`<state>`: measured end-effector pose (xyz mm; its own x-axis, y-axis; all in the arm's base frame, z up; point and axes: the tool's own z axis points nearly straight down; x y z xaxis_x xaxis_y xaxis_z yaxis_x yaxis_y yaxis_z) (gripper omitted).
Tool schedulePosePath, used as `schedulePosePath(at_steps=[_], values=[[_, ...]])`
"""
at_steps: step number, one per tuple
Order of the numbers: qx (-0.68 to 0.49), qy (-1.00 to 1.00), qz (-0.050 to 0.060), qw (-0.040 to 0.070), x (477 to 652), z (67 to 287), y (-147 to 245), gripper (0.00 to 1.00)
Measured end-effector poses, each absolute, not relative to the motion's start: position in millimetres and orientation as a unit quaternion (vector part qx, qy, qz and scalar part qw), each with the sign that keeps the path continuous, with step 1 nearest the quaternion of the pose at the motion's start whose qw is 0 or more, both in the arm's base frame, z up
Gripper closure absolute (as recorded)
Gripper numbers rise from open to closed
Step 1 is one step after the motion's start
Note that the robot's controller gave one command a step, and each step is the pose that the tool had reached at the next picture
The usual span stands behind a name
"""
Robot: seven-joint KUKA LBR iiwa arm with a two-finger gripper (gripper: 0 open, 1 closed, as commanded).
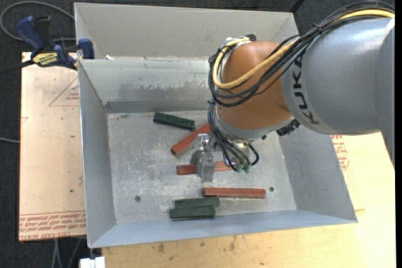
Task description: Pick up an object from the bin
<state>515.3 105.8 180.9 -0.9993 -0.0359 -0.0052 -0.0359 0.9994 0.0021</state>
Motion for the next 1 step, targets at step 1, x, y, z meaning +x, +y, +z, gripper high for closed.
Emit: schedulePosePath(at_steps=[1], values=[[-0.018,1.000,0.001,0.002,516.5,196.8,106.0,1.00]])
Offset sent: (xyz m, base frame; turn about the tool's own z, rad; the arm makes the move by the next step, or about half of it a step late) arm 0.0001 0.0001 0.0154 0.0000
